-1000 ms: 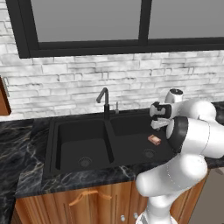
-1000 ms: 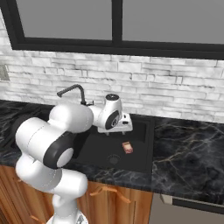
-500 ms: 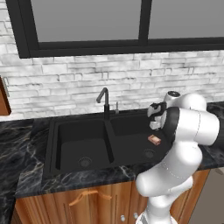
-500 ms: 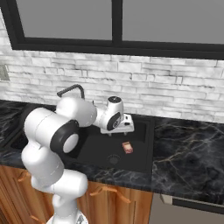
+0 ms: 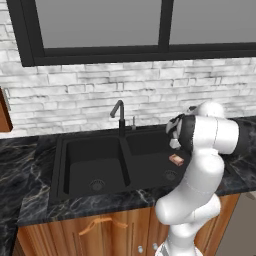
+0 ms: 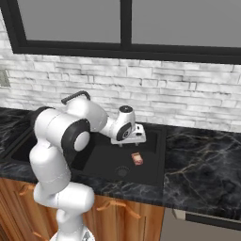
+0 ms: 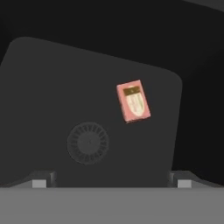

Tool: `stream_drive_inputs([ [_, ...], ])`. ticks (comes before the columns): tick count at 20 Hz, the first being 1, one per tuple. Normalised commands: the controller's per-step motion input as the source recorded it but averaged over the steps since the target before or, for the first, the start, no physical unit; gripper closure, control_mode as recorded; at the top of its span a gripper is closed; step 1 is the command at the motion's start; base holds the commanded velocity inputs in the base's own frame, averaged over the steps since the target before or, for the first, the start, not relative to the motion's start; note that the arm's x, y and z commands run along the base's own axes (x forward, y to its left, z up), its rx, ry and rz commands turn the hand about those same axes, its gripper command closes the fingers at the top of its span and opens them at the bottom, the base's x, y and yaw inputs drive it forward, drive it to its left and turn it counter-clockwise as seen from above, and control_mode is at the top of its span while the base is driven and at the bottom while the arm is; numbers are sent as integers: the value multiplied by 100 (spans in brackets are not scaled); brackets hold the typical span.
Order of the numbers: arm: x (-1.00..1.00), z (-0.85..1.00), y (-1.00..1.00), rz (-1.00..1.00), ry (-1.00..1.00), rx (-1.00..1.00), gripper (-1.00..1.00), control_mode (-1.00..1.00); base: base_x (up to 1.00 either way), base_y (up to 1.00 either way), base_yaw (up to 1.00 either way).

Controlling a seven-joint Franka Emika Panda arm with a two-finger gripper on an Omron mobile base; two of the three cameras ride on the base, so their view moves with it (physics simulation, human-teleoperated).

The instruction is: Pick up the bar soap and dish brush from the sink, and place them back in the cabinet, and close the cabinet doors.

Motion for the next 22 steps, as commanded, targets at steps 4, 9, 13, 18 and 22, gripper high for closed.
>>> stream_drive_inputs([
  [4,21,-18,-7,0,0,0,-100,-100,0,0,0],
  [9,21,-19,-9,0,0,0,-100,-100,0,0,0],
  [13,20,-19,-9,0,0,0,-100,-100,0,0,0],
  [18,20,-21,-7,0,0,0,-100,-100,0,0,0],
  [22,19,-19,-5,0,0,0,-100,-100,0,0,0],
])
